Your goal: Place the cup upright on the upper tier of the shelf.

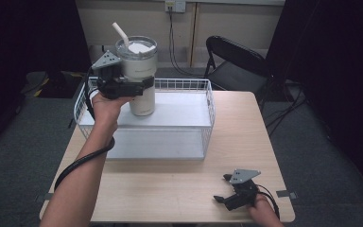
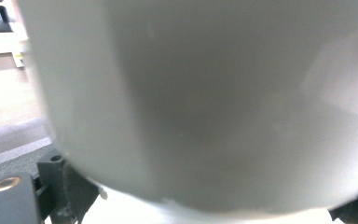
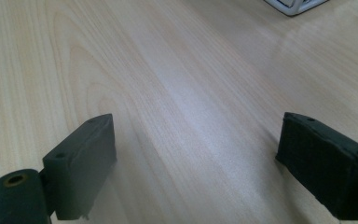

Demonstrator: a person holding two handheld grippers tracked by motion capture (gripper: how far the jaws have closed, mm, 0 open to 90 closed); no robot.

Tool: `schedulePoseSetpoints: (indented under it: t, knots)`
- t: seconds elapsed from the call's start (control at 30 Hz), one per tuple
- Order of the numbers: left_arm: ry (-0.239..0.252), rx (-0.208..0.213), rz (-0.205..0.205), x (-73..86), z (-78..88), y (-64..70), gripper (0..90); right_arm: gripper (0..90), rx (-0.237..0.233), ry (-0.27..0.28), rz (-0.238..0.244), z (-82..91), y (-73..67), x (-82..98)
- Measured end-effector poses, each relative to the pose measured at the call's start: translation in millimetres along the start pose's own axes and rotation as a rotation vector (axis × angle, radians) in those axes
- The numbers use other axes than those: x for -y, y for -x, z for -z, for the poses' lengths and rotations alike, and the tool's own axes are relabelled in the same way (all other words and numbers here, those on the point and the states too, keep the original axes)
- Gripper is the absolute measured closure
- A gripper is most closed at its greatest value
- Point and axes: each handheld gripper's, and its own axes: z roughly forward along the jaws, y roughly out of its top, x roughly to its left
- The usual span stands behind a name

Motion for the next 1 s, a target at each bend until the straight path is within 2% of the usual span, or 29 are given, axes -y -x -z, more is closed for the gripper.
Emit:
schedulePoseSetpoints:
  t: [0.33,0.53,0.77,0.9,1.0]
  knots:
    - [0.013,-0.025,0.019,5.9,0.0,-4.2,9.1,10.8,0.0,0.0,0.001,0.0,0.0,0.0]
    - [0.007,-0.024,-0.019,6.8,0.9,-0.5,9.1,10.8,0.0,0.0,0.001,0.0,0.0,0.0]
    - [0.013,-0.024,-0.021,9.7,4.7,0.0,9.0,10.8,0.001,0.0,0.002,0.0,-0.1,0.0]
    - [0.002,-0.025,-0.044,9.7,6.2,1.8,9.0,10.8,0.001,0.0,0.001,0.0,-0.1,0.0]
    - [0.0,-0.025,-0.045,10.4,8.1,1.4,9.1,10.8,0.001,0.0,0.001,0.0,-0.1,0.0]
